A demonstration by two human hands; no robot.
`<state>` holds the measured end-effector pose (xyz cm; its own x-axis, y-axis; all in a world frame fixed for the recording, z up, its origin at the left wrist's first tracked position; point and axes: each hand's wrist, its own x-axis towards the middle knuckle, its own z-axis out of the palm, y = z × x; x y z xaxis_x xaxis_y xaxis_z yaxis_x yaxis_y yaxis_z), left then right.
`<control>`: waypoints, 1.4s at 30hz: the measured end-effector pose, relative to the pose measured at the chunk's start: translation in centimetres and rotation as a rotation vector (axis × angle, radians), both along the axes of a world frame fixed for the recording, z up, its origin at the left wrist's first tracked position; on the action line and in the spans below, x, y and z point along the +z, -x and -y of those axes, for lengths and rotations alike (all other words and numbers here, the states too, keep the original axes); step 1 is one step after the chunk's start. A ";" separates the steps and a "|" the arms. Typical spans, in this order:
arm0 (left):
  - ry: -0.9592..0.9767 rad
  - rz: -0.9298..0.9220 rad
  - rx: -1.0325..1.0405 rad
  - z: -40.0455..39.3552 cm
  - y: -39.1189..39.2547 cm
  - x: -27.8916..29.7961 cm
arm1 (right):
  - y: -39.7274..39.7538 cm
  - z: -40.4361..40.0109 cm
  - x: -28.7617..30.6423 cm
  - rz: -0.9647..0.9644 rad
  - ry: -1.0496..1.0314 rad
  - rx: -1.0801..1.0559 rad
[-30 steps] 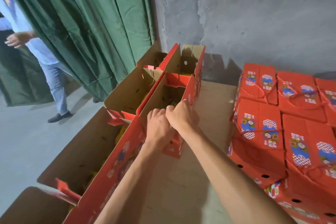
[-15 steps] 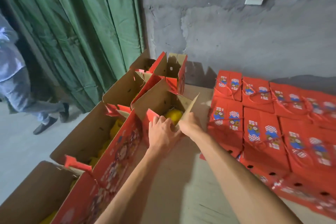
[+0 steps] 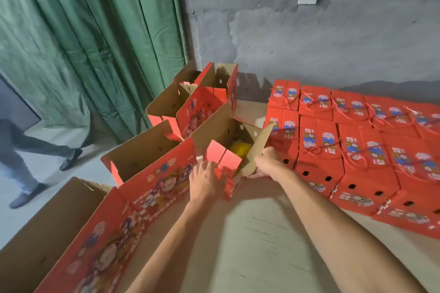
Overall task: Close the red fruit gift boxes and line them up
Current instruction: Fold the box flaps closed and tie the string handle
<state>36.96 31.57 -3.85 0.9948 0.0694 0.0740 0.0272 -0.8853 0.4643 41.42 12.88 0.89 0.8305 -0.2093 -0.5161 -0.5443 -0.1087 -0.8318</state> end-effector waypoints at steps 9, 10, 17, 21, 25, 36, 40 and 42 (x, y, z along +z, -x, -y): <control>0.051 -0.079 0.105 -4.5 -1.2 0.0 | 0.4 0.6 -1.2 -0.033 0.086 0.013; 0.063 -0.082 0.107 -5.1 -1.7 0.0 | 0.2 0.1 -1.4 -0.008 0.135 0.006; 0.212 -0.124 -0.021 -7.7 -4.0 -0.7 | -1.2 -4.1 -2.5 0.043 0.339 0.011; 0.313 -0.096 -0.079 -8.0 -4.5 -1.6 | -2.3 -5.9 -3.3 0.056 0.451 -0.045; 0.301 -0.130 -0.103 -8.1 -5.9 -2.5 | -3.9 -6.6 -4.0 0.061 0.540 -0.066; 0.551 -0.258 -0.045 -7.4 -10.4 -5.2 | -7.9 -4.3 -5.0 0.060 0.588 -0.139; 0.629 -0.272 -0.005 -7.0 -11.5 -5.1 | -9.0 -3.3 -4.9 0.059 0.693 -0.120; 0.663 -0.266 0.017 -7.1 -12.1 -5.0 | -9.4 -2.8 -4.9 0.061 0.717 -0.113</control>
